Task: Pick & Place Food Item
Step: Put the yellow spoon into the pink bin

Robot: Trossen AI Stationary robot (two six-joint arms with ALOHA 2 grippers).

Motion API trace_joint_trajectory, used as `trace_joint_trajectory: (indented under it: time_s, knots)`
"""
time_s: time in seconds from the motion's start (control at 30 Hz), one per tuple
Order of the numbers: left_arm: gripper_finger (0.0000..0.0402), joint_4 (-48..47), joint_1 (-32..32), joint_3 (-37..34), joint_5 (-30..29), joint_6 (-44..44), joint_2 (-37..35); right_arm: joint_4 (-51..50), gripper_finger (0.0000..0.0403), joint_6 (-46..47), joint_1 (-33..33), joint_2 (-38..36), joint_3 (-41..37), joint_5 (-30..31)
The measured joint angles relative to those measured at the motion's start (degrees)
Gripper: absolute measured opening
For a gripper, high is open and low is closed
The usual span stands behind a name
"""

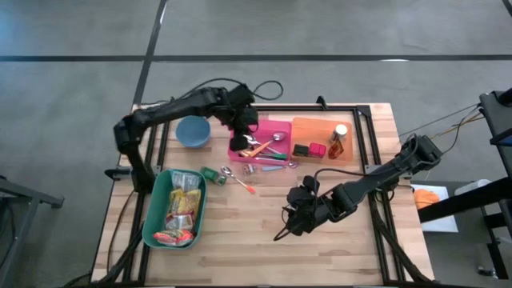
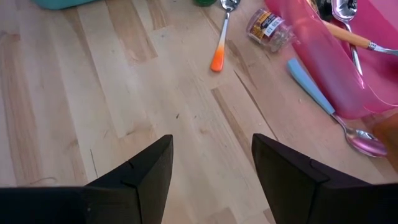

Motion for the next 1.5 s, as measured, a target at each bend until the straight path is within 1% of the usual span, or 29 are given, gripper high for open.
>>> trace_joint_trajectory:
  time_s: [0.17,0.33,0.57,0.67,0.8,1.0,1.13,1.2,1.4,1.5]
  knots:
    - [0.0000,-1.4,0.0,0.0,0.0,-4.0,-6.6,-0.1,0.0217,0.0,0.0,0.0,-1.1,0.0]
    - [0.0000,-4.0,0.0,-0.1,0.0,-8.9,-10.5,0.1,0.0217,1.0,0.0,0.0,-2.7,0.0]
    - [0.0000,-9.5,-0.1,-0.2,-0.2,-13.7,-11.2,0.2,0.0217,1.6,0.0,0.0,-3.3,0.1]
    - [0.0000,-9.6,-0.1,-1.2,-1.1,-14.8,-11.2,0.3,0.0217,1.2,-0.1,0.0,-3.0,0.1]
    - [0.0000,-7.8,-0.1,-4.3,-1.3,-15.4,-11.2,1.5,0.0217,-2.9,-0.2,0.0,-2.8,0.1]
    - [0.0000,-0.6,0.0,-10.3,-1.8,-15.2,-11.1,3.3,0.0217,-6.8,-0.2,0.0,-2.8,0.2]
    - [0.0000,0.4,0.1,-12.0,-5.2,-15.1,-11.1,4.5,0.0217,-7.0,-0.1,0.0,-2.8,0.2]
    - [0.0000,0.4,0.2,-12.5,-5.4,-15.1,-11.2,5.6,0.0217,-7.9,-0.2,0.0,-2.8,0.2]
    - [0.0000,0.3,-0.2,-12.5,-5.4,-15.0,-11.7,9.2,0.0217,-16.2,-0.4,0.0,-2.8,0.3]
    - [0.0000,0.1,-0.2,-12.5,-5.4,-15.4,-12.1,10.3,0.0217,-22.9,-0.5,0.0,-2.8,1.5]
